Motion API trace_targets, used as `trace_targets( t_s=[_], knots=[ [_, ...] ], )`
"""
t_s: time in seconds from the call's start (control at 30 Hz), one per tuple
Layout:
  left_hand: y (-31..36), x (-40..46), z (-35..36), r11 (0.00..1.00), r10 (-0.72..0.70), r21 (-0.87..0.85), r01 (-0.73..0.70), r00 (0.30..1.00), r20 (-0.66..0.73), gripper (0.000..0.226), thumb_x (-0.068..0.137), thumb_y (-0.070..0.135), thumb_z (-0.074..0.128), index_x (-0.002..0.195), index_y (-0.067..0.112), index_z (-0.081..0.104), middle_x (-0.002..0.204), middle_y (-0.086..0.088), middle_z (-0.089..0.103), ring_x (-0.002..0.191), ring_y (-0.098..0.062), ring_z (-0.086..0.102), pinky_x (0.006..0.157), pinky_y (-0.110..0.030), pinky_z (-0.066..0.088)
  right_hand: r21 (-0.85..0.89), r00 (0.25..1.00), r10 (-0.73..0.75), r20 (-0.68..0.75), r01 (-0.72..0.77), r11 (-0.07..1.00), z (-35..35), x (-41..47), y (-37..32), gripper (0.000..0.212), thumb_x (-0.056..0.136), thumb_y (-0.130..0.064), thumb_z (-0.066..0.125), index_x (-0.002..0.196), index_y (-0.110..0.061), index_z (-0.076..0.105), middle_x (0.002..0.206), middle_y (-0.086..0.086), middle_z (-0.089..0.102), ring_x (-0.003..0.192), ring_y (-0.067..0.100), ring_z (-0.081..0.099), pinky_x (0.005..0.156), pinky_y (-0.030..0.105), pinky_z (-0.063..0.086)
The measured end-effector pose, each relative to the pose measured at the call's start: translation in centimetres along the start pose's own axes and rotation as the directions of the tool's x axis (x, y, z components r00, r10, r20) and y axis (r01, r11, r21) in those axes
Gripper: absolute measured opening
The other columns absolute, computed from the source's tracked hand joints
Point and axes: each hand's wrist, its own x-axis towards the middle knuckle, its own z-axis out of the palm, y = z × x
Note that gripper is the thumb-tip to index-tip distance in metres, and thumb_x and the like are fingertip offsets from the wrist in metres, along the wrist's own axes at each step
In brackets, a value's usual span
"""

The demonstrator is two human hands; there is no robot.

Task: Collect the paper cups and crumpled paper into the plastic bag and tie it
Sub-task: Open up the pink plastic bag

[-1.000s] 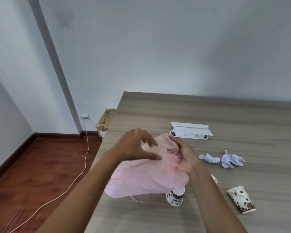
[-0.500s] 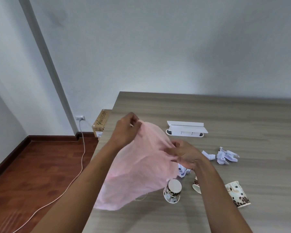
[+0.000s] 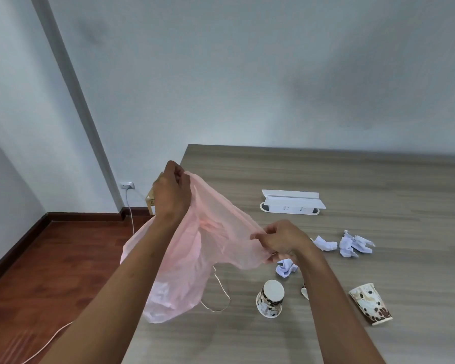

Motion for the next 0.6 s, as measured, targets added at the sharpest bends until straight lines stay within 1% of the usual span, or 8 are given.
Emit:
trace_targets(
  t_s=[0.13,0.23,0.27,0.37,0.4,0.5,0.57,0.6],
  knots=[
    [-0.6,-0.6,0.1,0.997,0.074,0.012,-0.074,0.997,-0.035,0.005,0.093,0.006,0.05,0.09,0.009,0.053,0.079,-0.01,0.06,0.074,-0.032,0.057,0.071,-0.045,0.049,-0.27,0.989,-0.046,-0.142,0.006,0.963,0.4,0.1,-0.4,0.028,0.087,-0.021,0.068,0.064,-0.008,0.061,0.069,0.011,0.063,0.045,0.021,0.059,0.042,0.023,0.049],
    [-0.7,-0.9,-0.1,0.993,0.119,0.033,-0.116,0.989,-0.092,0.006,0.095,0.006,0.048,0.089,0.008,0.051,0.078,-0.01,0.06,0.071,-0.031,0.055,0.066,-0.043,0.047,-0.398,0.946,-0.229,-0.229,0.123,0.909,0.8,0.5,-0.4,0.022,0.087,-0.023,0.064,0.067,-0.019,0.058,0.079,0.005,0.066,0.07,0.024,0.063,0.063,0.025,0.05],
    [-0.7,-0.9,-0.4,0.993,0.118,0.045,-0.113,0.986,-0.116,0.007,0.095,0.007,0.047,0.09,0.007,0.051,0.079,-0.011,0.06,0.072,-0.03,0.055,0.065,-0.042,0.046,-0.316,0.926,-0.279,-0.256,0.193,0.929,0.8,0.4,-0.5,0.013,0.088,-0.021,0.064,0.075,-0.019,0.06,0.082,0.001,0.065,0.076,0.022,0.062,0.065,0.025,0.048],
    [-1.0,-0.4,-1.3,0.991,0.133,0.043,-0.127,0.978,-0.159,0.008,0.097,0.008,0.046,0.09,0.005,0.05,0.08,-0.011,0.059,0.073,-0.03,0.054,0.066,-0.043,0.046,0.249,0.954,-0.224,-0.199,0.271,0.93,0.3,0.3,-0.3,0.006,0.091,-0.015,0.064,0.086,-0.016,0.062,0.08,-0.001,0.067,0.067,0.018,0.059,0.057,0.026,0.044],
    [-1.1,-0.2,-1.5,0.991,0.134,0.043,-0.129,0.978,-0.161,0.008,0.097,0.008,0.046,0.09,0.006,0.05,0.08,-0.011,0.059,0.072,-0.03,0.054,0.066,-0.044,0.047,0.281,0.965,-0.204,-0.167,0.245,0.928,0.2,0.4,0.1,0.011,0.093,-0.016,0.061,0.082,-0.015,0.062,0.075,-0.001,0.066,0.062,0.017,0.057,0.057,0.027,0.042],
    [-1.1,0.1,-1.8,0.992,0.122,0.043,-0.116,0.98,-0.158,0.008,0.097,0.008,0.046,0.09,0.006,0.05,0.078,-0.011,0.058,0.071,-0.029,0.054,0.066,-0.044,0.047,-0.017,0.956,-0.206,-0.209,0.207,0.978,-0.2,1.2,1.7,0.029,0.094,-0.023,0.057,0.067,-0.014,0.054,0.061,0.001,0.053,0.055,0.016,0.046,0.057,0.028,0.036],
    [-0.9,0.2,-1.9,0.997,0.077,0.014,-0.076,0.986,-0.15,0.009,0.098,0.01,0.047,0.091,0.005,0.051,0.078,-0.01,0.058,0.072,-0.029,0.055,0.067,-0.041,0.047,0.125,0.973,-0.173,-0.151,0.192,0.973,-0.1,1.4,2.0,0.025,0.095,-0.022,0.059,0.072,-0.011,0.059,0.067,0.006,0.057,0.058,0.018,0.05,0.057,0.028,0.039],
    [-0.8,0.3,-1.9,0.999,0.039,-0.008,-0.041,0.988,-0.147,0.01,0.098,0.011,0.048,0.092,0.004,0.051,0.078,-0.008,0.058,0.073,-0.029,0.056,0.067,-0.039,0.046,0.337,0.987,-0.139,-0.074,0.156,0.928,-0.1,1.6,2.1,0.019,0.095,-0.019,0.06,0.079,-0.009,0.063,0.072,0.008,0.062,0.061,0.019,0.056,0.057,0.029,0.045]
  ],
)
